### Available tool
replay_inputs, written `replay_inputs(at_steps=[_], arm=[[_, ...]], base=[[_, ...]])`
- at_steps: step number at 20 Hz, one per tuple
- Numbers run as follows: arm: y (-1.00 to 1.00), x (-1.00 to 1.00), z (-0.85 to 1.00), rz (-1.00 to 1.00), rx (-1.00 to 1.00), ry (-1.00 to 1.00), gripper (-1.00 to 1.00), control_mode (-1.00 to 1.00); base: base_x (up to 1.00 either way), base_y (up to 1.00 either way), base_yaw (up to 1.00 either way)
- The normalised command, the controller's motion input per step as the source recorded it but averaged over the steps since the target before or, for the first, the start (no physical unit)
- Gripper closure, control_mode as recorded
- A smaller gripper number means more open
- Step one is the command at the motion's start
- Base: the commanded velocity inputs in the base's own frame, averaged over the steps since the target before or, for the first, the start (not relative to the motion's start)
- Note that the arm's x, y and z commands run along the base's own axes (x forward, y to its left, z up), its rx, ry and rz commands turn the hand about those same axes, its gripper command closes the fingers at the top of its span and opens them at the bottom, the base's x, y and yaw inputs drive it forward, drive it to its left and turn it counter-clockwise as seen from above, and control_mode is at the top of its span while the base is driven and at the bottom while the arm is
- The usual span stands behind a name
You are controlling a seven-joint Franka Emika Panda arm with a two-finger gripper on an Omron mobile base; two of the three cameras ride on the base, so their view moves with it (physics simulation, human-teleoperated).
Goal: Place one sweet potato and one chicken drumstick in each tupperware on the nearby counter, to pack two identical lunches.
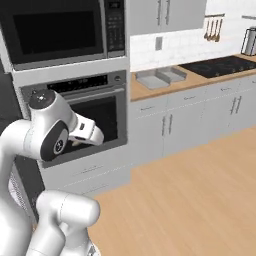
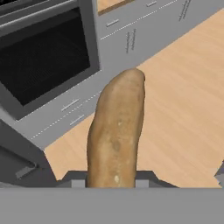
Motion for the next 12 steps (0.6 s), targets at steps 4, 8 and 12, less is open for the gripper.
replay_inputs(at_steps=[4,8,12], arm=[[0.0,0.0,0.0,0.0,0.0,0.0,1.0,1.0],[0.0,0.0,0.0,0.0,0.0,0.0,1.0,1.0],[0.0,0.0,0.0,0.0,0.0,0.0,1.0,1.0]], base=[[1.0,-0.84,-0.16],[1.0,-0.49,0.03],[1.0,-0.42,0.09]])
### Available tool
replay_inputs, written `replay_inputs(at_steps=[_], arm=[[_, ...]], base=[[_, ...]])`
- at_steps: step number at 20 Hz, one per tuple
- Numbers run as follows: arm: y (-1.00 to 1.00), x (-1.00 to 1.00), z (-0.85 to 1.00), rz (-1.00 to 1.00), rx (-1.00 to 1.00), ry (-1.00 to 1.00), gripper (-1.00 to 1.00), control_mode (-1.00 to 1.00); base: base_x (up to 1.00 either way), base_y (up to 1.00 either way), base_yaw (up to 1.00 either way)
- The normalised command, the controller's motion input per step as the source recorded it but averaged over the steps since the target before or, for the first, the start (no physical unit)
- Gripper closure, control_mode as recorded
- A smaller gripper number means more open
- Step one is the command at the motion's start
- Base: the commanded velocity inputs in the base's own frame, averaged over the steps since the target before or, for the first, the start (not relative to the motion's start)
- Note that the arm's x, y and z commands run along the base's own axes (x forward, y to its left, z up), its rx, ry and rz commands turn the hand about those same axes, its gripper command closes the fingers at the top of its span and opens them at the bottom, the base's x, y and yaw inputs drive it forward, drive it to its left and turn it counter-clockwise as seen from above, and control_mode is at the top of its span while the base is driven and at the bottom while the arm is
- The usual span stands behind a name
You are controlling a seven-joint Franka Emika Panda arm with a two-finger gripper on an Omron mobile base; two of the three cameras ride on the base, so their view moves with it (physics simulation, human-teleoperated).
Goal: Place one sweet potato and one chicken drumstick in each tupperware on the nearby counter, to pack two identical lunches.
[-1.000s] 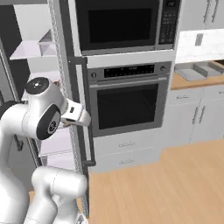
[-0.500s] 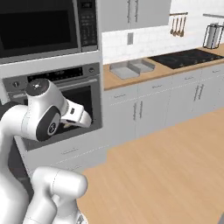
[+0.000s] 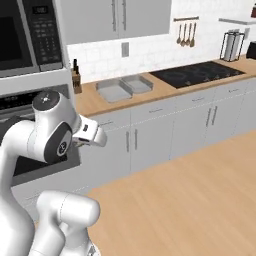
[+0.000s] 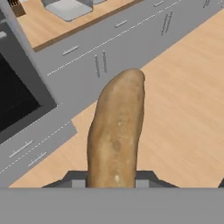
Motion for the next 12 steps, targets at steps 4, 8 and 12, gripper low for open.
replay_inputs(at_steps=[4,8,12], arm=[[0.0,0.0,0.0,0.0,0.0,0.0,1.0,1.0],[0.0,0.0,0.0,0.0,0.0,0.0,1.0,1.0],[0.0,0.0,0.0,0.0,0.0,0.0,1.0,1.0]], base=[[1.0,-0.26,0.15],[1.0,-0.22,0.24],[1.0,-0.33,0.32]])
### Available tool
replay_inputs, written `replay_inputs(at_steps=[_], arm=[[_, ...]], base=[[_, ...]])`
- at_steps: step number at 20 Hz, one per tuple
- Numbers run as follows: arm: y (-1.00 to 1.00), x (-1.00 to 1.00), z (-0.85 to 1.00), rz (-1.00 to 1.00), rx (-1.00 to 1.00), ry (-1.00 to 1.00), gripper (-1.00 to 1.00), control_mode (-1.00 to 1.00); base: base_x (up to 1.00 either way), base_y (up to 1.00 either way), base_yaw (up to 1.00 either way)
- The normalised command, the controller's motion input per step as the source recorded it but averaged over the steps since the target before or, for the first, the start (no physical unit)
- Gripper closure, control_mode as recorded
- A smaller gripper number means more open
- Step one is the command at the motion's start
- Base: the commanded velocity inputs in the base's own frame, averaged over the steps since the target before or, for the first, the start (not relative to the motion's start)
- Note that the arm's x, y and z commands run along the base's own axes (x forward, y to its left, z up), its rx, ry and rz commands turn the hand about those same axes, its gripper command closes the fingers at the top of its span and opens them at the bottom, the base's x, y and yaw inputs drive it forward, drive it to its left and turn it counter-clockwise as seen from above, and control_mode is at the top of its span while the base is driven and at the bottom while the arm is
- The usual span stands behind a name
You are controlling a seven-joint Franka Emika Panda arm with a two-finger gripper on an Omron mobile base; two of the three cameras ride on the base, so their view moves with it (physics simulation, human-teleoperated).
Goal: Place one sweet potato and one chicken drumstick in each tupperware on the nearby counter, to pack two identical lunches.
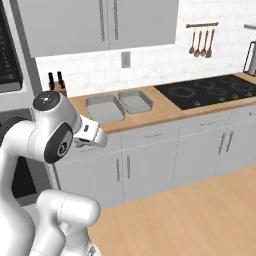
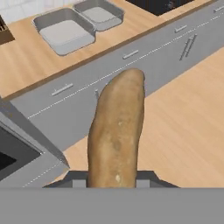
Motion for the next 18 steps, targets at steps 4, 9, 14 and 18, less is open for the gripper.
replay_inputs(at_steps=[4,9,14,18], arm=[[0.0,0.0,0.0,0.0,0.0,0.0,1.0,1.0],[0.0,0.0,0.0,0.0,0.0,0.0,1.0,1.0],[0.0,0.0,0.0,0.0,0.0,0.0,1.0,1.0],[0.0,0.0,0.0,0.0,0.0,0.0,1.0,1.0]], base=[[1.0,-0.35,0.32],[1.0,-0.2,0.41],[1.0,-0.01,0.55],[0.92,-0.24,0.55]])
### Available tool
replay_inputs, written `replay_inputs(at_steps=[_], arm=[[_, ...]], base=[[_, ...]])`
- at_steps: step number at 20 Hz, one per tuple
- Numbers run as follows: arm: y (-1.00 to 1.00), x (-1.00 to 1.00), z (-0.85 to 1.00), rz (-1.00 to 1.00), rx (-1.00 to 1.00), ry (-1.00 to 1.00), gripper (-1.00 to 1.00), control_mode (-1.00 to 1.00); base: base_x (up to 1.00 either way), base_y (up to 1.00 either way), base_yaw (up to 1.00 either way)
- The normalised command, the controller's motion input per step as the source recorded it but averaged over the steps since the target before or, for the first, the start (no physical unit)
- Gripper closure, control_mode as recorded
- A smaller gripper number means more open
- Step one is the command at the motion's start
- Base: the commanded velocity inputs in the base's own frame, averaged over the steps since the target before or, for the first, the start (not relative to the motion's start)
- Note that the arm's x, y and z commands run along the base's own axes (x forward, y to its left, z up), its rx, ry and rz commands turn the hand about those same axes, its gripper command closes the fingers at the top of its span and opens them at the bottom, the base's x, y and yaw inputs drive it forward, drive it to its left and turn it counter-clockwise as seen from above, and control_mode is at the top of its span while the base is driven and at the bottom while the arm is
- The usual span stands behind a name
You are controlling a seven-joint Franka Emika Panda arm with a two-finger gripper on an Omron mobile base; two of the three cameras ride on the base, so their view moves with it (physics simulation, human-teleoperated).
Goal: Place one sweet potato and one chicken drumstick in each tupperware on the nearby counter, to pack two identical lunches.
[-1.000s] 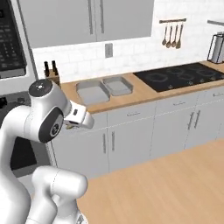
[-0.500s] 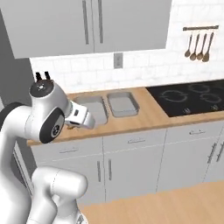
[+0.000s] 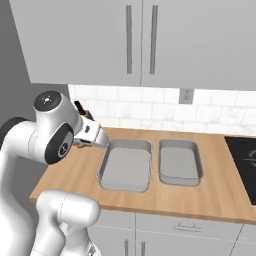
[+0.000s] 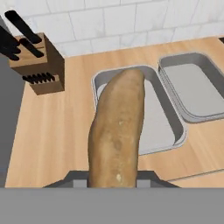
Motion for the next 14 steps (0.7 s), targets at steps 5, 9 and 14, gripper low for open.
replay_inputs(at_steps=[5,9,14], arm=[[0.0,0.0,0.0,0.0,0.0,0.0,1.0,1.0],[-0.22,0.05,-0.86,0.03,0.0,0.06,1.0,-1.0],[-0.02,0.49,-0.85,0.0,0.0,0.07,1.0,-1.0]], base=[[0.13,-0.72,0.22],[0.0,0.0,0.0],[0.0,0.0,0.0]])
